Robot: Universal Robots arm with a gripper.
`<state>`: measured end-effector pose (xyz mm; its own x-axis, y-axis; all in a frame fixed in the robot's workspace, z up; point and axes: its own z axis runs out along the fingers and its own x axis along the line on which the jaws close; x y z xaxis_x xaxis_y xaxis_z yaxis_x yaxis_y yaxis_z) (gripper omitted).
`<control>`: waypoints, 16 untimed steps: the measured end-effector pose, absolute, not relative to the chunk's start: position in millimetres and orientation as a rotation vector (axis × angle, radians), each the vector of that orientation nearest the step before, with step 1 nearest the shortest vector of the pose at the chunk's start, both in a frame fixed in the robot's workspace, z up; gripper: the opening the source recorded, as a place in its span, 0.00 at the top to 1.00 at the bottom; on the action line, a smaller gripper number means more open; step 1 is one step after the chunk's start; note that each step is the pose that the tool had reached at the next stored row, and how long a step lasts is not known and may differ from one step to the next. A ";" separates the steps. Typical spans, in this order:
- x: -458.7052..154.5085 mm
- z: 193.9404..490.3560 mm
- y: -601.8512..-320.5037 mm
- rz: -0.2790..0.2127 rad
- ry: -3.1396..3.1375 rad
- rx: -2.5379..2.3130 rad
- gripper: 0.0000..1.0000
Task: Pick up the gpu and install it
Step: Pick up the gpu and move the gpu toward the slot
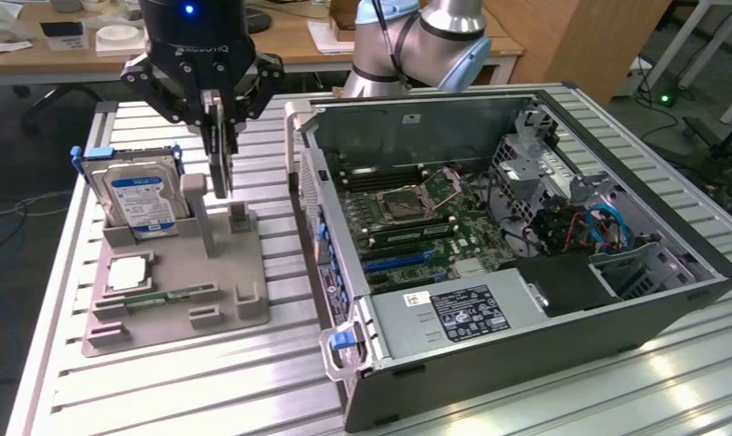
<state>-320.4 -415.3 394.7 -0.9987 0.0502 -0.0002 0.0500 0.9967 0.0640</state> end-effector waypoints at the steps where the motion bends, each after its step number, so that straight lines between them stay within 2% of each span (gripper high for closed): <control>1: -319.7 394.7 -415.3 0.101 3.137 0.079 0.73; 16: -299.6 394.7 -415.3 0.101 3.137 0.079 0.73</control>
<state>-299.6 -415.3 394.7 -0.9987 0.0503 -0.0001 0.0502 0.9967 0.0642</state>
